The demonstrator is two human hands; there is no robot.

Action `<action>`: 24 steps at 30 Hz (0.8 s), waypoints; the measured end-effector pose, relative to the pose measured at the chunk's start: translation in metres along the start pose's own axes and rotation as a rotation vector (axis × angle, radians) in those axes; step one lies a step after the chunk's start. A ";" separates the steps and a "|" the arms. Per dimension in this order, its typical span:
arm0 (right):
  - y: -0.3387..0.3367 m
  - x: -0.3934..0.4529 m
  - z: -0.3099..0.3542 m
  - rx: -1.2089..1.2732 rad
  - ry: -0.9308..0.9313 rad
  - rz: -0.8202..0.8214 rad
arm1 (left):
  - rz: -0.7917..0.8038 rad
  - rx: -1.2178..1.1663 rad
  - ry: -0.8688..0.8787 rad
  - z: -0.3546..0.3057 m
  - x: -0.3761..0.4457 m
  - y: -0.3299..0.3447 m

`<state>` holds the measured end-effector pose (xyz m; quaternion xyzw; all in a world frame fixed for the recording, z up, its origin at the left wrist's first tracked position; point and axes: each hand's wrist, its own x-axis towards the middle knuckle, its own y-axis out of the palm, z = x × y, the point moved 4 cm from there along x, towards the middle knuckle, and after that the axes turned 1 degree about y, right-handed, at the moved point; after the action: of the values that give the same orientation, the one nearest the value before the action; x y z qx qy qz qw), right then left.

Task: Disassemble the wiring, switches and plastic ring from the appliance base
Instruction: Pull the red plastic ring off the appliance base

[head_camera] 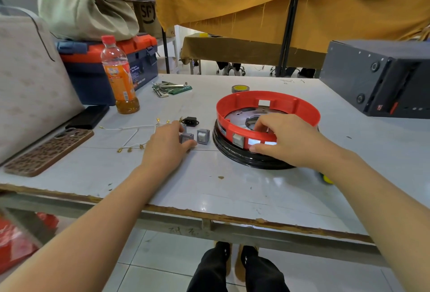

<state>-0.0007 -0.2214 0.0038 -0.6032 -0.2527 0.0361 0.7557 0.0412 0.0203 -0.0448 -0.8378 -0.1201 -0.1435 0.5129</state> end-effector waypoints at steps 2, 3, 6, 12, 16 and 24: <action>0.002 0.004 0.005 0.018 0.001 0.030 | -0.007 0.081 0.017 -0.001 -0.001 0.000; 0.003 0.006 0.009 0.030 -0.004 0.031 | -0.016 0.107 0.026 -0.003 -0.002 0.000; 0.008 0.012 0.019 0.011 -0.011 0.038 | -0.075 0.045 0.109 -0.013 -0.004 -0.006; 0.011 0.016 0.020 0.003 -0.023 -0.008 | -0.052 -0.116 0.500 -0.061 -0.009 -0.025; 0.010 0.010 0.014 0.060 -0.027 -0.038 | 0.097 -0.126 0.629 -0.087 -0.014 -0.017; -0.001 -0.005 -0.004 0.231 -0.017 -0.046 | 0.219 -0.181 0.643 -0.103 -0.011 -0.003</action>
<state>-0.0032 -0.2273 0.0027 -0.5060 -0.2669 0.0526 0.8185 0.0174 -0.0713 -0.0020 -0.7999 0.1514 -0.3541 0.4603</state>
